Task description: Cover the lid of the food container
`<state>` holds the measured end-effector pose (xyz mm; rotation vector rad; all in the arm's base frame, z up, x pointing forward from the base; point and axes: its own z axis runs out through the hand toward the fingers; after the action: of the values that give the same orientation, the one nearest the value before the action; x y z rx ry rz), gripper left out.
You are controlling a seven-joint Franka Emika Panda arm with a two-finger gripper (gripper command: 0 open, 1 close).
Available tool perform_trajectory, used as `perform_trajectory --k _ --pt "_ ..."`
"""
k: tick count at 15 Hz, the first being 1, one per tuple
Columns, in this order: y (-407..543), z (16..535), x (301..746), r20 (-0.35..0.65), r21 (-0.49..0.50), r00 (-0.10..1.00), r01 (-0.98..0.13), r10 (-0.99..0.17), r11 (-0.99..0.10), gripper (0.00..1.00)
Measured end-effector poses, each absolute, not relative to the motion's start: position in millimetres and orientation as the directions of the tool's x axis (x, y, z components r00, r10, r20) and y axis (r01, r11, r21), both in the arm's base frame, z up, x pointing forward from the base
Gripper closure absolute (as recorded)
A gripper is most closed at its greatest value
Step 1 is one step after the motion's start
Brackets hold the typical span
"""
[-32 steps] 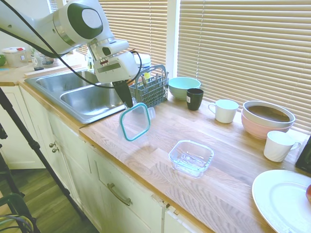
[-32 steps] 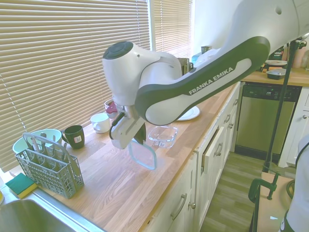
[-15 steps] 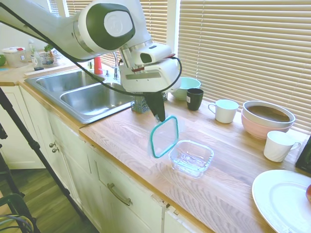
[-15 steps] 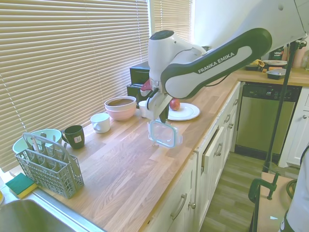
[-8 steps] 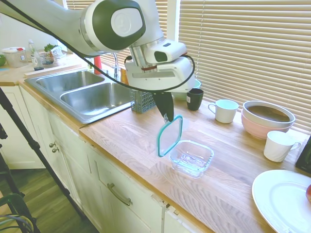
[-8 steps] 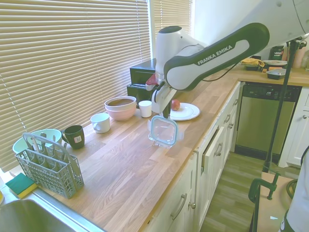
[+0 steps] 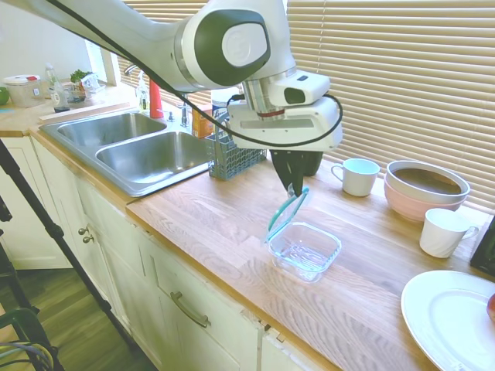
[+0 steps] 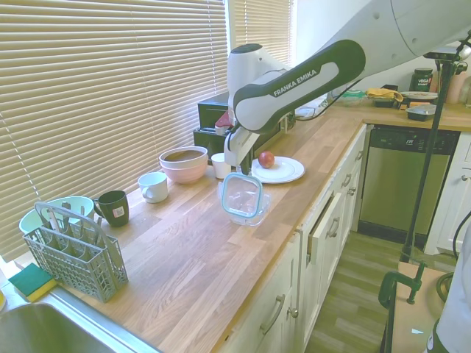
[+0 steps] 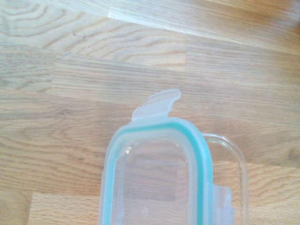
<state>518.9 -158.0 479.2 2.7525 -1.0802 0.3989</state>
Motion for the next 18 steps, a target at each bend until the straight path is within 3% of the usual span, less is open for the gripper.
perform_trajectory --k 18 --pt "-263 430 507 0.163 -0.073 0.644 -0.747 -0.747 -0.66 1.0"
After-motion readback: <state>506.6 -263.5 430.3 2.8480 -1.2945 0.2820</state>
